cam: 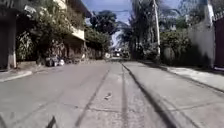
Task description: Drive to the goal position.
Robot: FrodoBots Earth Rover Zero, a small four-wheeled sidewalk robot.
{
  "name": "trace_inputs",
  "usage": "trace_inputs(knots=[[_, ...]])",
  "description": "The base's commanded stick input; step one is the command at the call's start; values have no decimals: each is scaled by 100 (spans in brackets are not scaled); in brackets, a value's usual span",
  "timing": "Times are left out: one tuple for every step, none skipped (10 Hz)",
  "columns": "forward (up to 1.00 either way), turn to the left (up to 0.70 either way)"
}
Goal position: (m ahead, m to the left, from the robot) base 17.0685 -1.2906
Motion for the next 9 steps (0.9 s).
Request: trace_inputs(knots=[[100, -25], [100, -25], [100, -25], [100, -25], [100, -25], [100, -25], [100, -25], [100, -16], [100, 15]])
